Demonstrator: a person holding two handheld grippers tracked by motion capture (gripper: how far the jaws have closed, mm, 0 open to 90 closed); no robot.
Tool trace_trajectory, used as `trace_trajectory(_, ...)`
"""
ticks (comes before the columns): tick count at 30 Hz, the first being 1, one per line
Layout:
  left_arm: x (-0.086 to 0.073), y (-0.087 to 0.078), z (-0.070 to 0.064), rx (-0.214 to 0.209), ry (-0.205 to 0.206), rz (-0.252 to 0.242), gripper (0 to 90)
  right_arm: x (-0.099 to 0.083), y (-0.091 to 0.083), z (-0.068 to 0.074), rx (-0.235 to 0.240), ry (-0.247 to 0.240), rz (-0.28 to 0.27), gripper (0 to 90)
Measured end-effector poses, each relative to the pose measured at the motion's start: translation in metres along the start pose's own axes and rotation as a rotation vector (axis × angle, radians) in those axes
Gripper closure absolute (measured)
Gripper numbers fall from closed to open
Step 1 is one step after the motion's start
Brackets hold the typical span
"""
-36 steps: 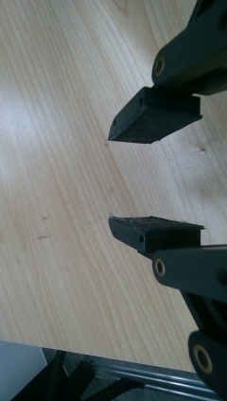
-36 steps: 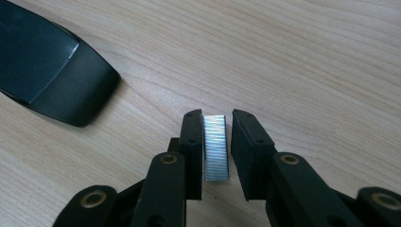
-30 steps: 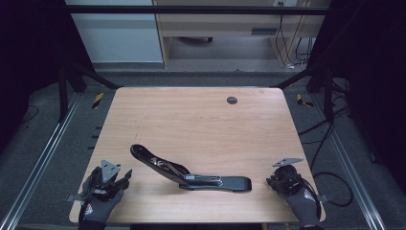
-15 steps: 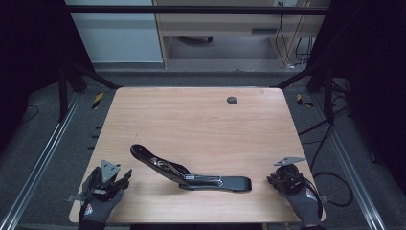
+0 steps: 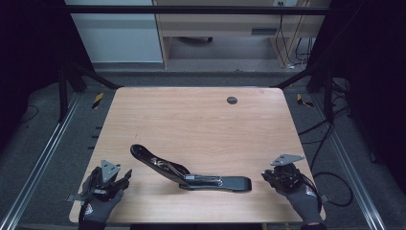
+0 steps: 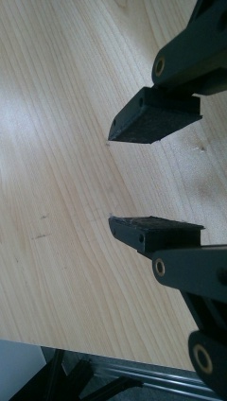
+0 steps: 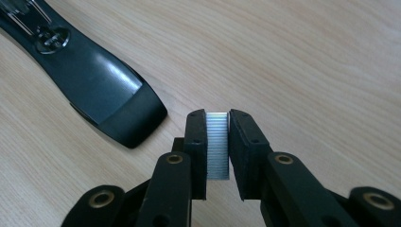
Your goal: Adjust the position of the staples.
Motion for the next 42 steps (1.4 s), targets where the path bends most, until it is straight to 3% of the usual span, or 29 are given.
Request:
trace_trajectory(12,0.000,0.000,0.001,0.001,-0.006,0.000,51.4,0.026,0.004,0.013,0.069,-0.102,0.003,78.0)
trace_trajectory(42,0.000,0.002,0.000,-0.008,-0.004,0.005,51.4,0.067,-0.006,0.022,0.180,-0.217,-0.003,78.0)
Point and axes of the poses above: each handheld gripper's, and its own axes: y roughly forward along the jaws, x roughly out of its top, z roughly to its left, the point moved 2 cm from there along y, roughly forward along the jaws, and after that the axes turned 9 degrees about x, right-handed, at the moved point
